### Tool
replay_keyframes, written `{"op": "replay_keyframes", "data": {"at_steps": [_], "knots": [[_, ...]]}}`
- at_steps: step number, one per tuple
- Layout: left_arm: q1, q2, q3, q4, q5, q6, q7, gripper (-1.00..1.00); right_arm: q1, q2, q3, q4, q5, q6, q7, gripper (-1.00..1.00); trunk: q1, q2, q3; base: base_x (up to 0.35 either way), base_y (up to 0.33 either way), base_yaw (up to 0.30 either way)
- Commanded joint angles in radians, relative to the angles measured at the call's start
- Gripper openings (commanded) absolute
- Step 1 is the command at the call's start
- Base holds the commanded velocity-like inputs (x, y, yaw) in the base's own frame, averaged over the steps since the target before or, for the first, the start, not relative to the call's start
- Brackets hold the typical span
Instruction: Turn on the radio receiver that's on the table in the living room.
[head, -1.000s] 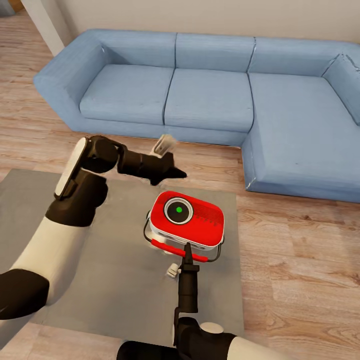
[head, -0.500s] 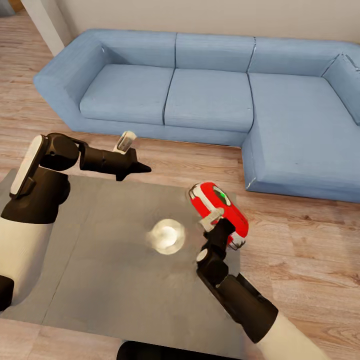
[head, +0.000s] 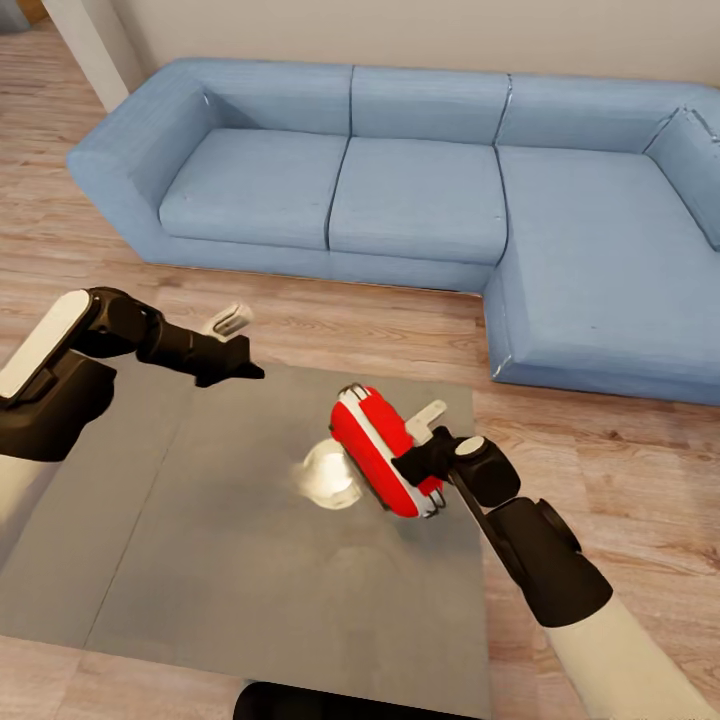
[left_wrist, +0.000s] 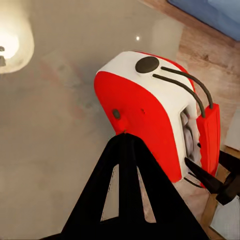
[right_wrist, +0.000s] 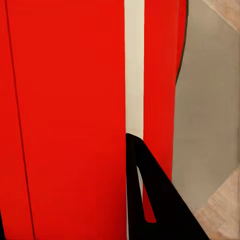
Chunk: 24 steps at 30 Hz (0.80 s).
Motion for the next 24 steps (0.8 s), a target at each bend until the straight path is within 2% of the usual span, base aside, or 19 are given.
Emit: {"op": "replay_keyframes", "data": {"at_steps": [1, 9, 13, 19, 24], "knots": [[0.000, 0.001, -0.005, 0.001, -0.001, 0.000, 0.000, -1.00, -0.001, 0.000, 0.000, 0.000, -0.010, 0.002, 0.010, -1.00, 0.000, 0.000, 0.000, 0.000, 0.000, 0.000], [0.000, 0.004, -0.012, 0.013, -0.004, 0.000, 0.000, -1.00, -0.004, -0.026, -0.001, 0.001, -0.010, 0.002, 0.026, -1.00, 0.000, 0.000, 0.000, 0.000, 0.000, 0.000], [0.000, 0.003, -0.013, 0.018, -0.025, 0.000, -0.001, -1.00, -0.004, -0.028, -0.002, 0.003, -0.011, 0.002, 0.027, -1.00, 0.000, 0.000, 0.000, 0.000, 0.000, 0.000], [0.000, 0.006, -0.012, 0.021, -0.031, 0.000, -0.002, -1.00, -0.004, -0.028, 0.000, 0.011, -0.011, 0.002, 0.028, -1.00, 0.000, 0.000, 0.000, 0.000, 0.000, 0.000], [0.000, 0.004, -0.017, 0.059, -0.033, 0.000, 0.000, -1.00, -0.004, -0.021, 0.002, 0.085, -0.009, 0.002, 0.021, -1.00, 0.000, 0.000, 0.000, 0.000, 0.000, 0.000]]}}
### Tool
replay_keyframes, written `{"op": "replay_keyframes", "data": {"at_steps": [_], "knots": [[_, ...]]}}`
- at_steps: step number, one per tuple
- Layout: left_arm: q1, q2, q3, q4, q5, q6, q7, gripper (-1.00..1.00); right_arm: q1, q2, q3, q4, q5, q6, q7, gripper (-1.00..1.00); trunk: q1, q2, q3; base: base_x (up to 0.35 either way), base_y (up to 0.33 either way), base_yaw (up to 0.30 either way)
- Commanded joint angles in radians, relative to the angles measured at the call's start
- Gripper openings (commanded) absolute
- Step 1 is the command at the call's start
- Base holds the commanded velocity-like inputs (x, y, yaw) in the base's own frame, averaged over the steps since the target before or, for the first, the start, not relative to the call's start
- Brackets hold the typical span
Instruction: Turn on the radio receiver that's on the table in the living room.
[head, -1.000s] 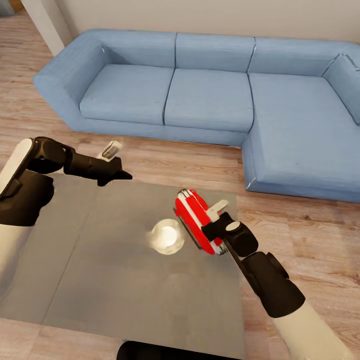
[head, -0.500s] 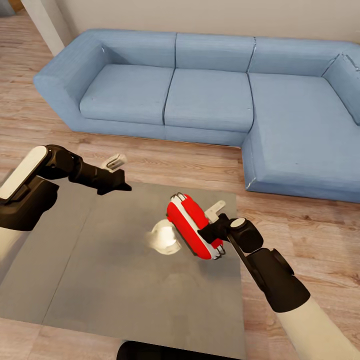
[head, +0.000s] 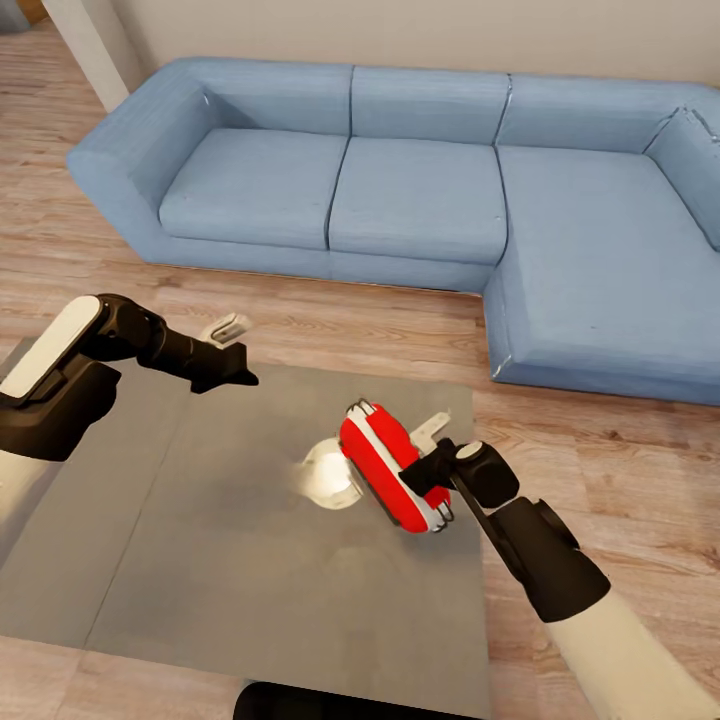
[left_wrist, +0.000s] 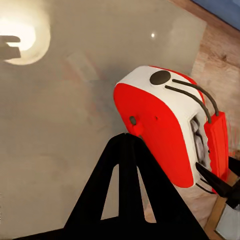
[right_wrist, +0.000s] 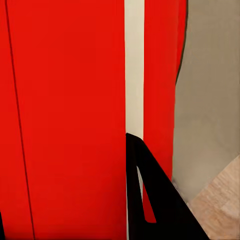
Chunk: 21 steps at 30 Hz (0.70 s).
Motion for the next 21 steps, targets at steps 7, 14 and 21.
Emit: {"op": "replay_keyframes", "data": {"at_steps": [7, 14, 21], "knots": [[0.000, 0.000, -0.001, 0.024, 0.000, 0.000, 0.000, -1.00, 0.000, 0.008, -0.001, 0.111, -0.001, 0.000, -0.010, -1.00, 0.000, 0.000, 0.000, 0.000, 0.000, 0.000], [0.000, 0.000, -0.001, 0.029, 0.000, 0.000, 0.000, -1.00, 0.000, 0.009, -0.003, 0.122, 0.000, 0.000, -0.012, -1.00, 0.000, 0.000, 0.000, 0.000, 0.000, 0.000], [0.000, 0.001, -0.001, 0.030, 0.000, 0.000, 0.000, -1.00, 0.000, 0.009, -0.003, 0.123, 0.000, 0.000, -0.013, -1.00, 0.000, 0.000, 0.000, 0.000, 0.000, 0.000]]}}
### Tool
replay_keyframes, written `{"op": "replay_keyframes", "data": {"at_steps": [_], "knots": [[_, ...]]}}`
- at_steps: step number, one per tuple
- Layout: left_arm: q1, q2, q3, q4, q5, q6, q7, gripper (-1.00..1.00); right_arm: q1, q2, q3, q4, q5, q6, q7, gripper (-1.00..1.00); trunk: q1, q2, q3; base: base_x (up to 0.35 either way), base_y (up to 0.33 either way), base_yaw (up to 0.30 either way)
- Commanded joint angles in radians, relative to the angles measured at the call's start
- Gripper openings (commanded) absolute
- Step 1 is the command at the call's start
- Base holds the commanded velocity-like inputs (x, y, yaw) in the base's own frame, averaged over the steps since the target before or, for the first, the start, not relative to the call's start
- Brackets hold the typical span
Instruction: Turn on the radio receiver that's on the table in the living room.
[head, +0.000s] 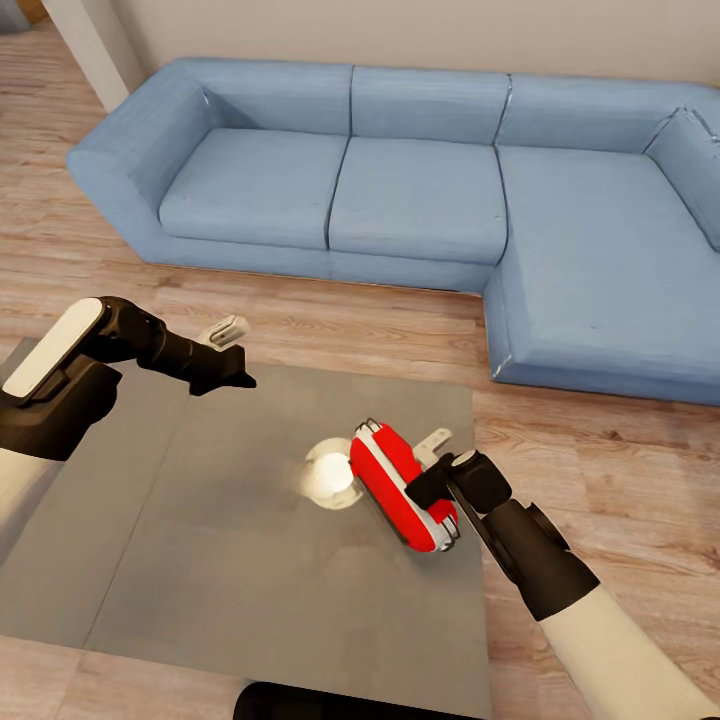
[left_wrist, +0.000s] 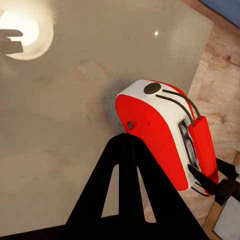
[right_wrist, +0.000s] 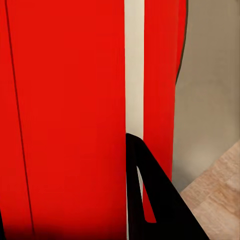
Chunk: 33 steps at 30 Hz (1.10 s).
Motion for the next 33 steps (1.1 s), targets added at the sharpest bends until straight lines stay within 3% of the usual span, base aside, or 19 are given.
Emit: {"op": "replay_keyframes", "data": {"at_steps": [1, 5, 10, 20, 33], "knots": [[0.000, 0.000, 0.000, 0.000, 0.000, 0.000, 0.000, -1.00, 0.000, 0.000, 0.000, 0.000, -0.004, 0.001, 0.000, -1.00, 0.000, 0.000, 0.000, 0.000, 0.000, 0.000], [0.000, -0.001, 0.000, 0.000, 0.000, 0.000, 0.000, -1.00, 0.000, 0.001, 0.000, 0.014, -0.004, 0.001, 0.000, -1.00, 0.000, 0.000, 0.000, 0.000, 0.000, 0.000], [0.000, -0.001, 0.000, 0.014, 0.000, 0.000, 0.000, -1.00, 0.000, 0.002, -0.001, 0.102, -0.005, 0.001, 0.001, -1.00, 0.000, 0.000, 0.000, 0.000, 0.000, 0.000], [0.000, -0.001, -0.001, 0.028, 0.000, 0.000, 0.000, -1.00, 0.000, 0.003, -0.004, 0.100, -0.005, -0.001, -0.009, -1.00, 0.000, 0.000, 0.000, 0.000, 0.000, 0.000], [0.000, -0.001, -0.001, 0.029, 0.000, 0.000, 0.000, -1.00, 0.007, 0.014, -0.005, 0.111, -0.010, -0.130, -0.058, -1.00, 0.000, 0.000, 0.000, 0.000, 0.000, 0.000]]}}
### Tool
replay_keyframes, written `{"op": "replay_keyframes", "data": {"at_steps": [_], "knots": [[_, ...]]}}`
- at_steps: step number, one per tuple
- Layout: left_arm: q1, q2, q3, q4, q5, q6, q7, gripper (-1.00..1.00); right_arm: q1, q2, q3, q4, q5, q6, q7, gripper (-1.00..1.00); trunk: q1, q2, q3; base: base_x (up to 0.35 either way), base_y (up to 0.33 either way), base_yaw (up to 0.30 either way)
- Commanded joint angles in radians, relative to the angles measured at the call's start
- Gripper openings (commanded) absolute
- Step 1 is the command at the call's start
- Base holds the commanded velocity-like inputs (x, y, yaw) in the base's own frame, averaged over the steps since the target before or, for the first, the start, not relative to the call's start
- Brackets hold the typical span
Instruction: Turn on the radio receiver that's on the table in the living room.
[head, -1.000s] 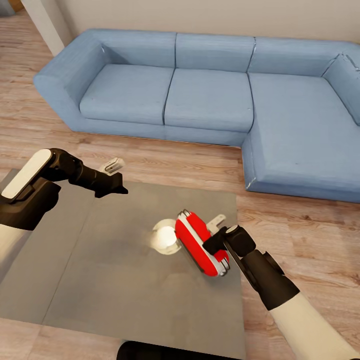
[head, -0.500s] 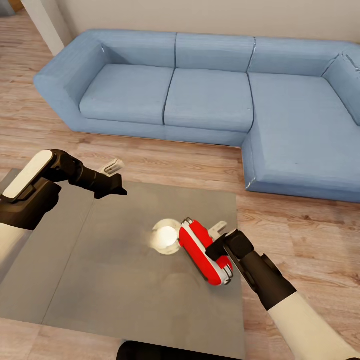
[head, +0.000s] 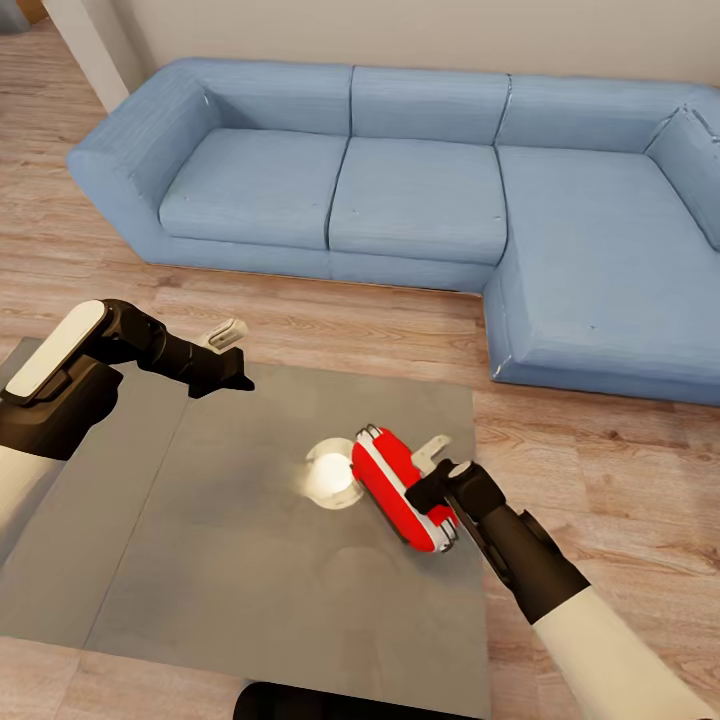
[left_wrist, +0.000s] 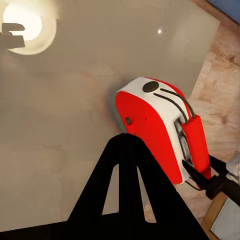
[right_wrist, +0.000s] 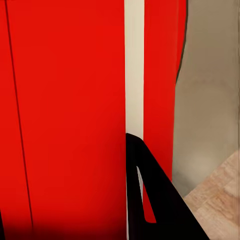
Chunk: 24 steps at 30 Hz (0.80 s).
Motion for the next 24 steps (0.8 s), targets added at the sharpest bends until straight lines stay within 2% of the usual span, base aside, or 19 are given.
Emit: {"op": "replay_keyframes", "data": {"at_steps": [1, 5, 11, 18, 24], "knots": [[0.000, 0.000, 0.000, 0.000, 0.000, 0.000, 0.000, -1.00, 0.000, 0.001, 0.000, 0.001, -0.001, -0.005, -0.002, -1.00, 0.000, 0.000, 0.000, 0.000, 0.000, 0.000], [0.000, 0.000, 0.000, 0.000, 0.000, 0.000, 0.000, -1.00, 0.001, 0.003, 0.000, 0.012, -0.002, -0.019, -0.005, -1.00, 0.000, 0.000, 0.000, 0.000, 0.000, 0.000], [0.000, 0.000, 0.000, 0.000, 0.000, 0.000, 0.000, -1.00, 0.001, 0.006, 0.000, 0.087, -0.003, -0.106, -0.012, -1.00, 0.000, 0.000, 0.000, 0.000, 0.000, 0.000], [0.000, 0.000, 0.000, 0.000, -0.001, 0.000, 0.000, -1.00, 0.000, 0.006, 0.000, 0.099, -0.005, -0.120, -0.026, -1.00, 0.000, 0.000, 0.000, 0.000, 0.000, 0.000], [0.000, -0.001, -0.001, 0.000, -0.028, 0.000, -0.001, -1.00, 0.000, 0.007, 0.000, 0.091, -0.005, -0.121, -0.027, -1.00, 0.000, 0.000, 0.000, 0.000, 0.000, 0.000]]}}
